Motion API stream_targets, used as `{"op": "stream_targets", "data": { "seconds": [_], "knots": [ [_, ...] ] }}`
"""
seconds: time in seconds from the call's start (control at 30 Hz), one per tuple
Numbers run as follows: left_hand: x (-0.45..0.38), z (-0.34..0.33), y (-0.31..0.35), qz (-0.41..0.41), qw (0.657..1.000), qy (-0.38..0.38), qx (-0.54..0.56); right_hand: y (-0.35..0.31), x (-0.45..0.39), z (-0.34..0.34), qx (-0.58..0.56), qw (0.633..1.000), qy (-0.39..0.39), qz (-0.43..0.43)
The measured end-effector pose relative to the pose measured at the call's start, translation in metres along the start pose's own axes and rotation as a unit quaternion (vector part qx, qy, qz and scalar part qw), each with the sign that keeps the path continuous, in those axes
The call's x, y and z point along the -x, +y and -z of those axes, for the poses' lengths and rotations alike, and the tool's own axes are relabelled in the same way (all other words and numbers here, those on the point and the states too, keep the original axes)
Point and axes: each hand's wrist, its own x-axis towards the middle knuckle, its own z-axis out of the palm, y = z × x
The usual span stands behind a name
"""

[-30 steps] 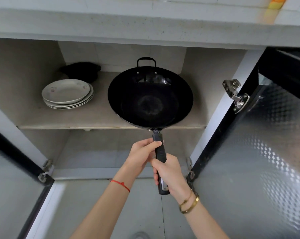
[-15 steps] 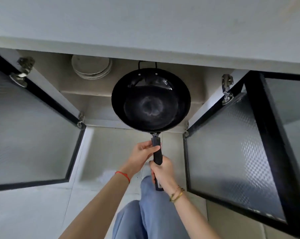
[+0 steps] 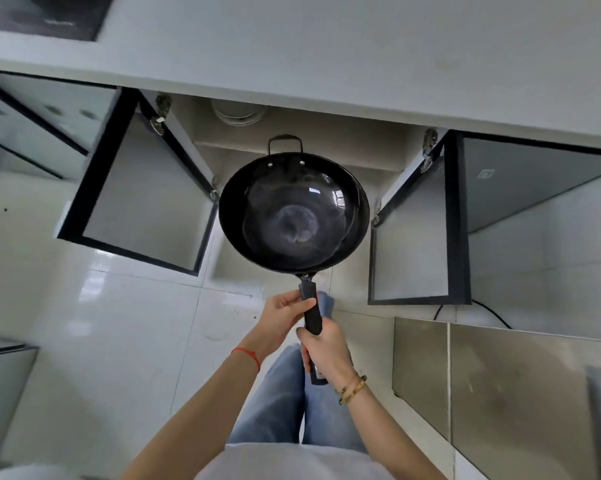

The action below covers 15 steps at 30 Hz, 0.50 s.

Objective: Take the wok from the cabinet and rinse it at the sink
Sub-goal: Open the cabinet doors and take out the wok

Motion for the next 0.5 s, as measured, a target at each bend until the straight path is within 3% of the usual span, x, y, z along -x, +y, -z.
{"op": "stream_targets", "data": {
  "seconds": [0.2,0.5],
  "knots": [
    [0.083,-0.005,-0.004,-0.03,0.999,0.024,0.029,-0.01,0.08,0.012,0.057,0.998,-0.016,0.028],
    [0.121,-0.033,0.02,-0.108,0.985,0.068,0.112,-0.048,0.1,0.053,0.075,0.991,-0.078,0.072]
  ]
}}
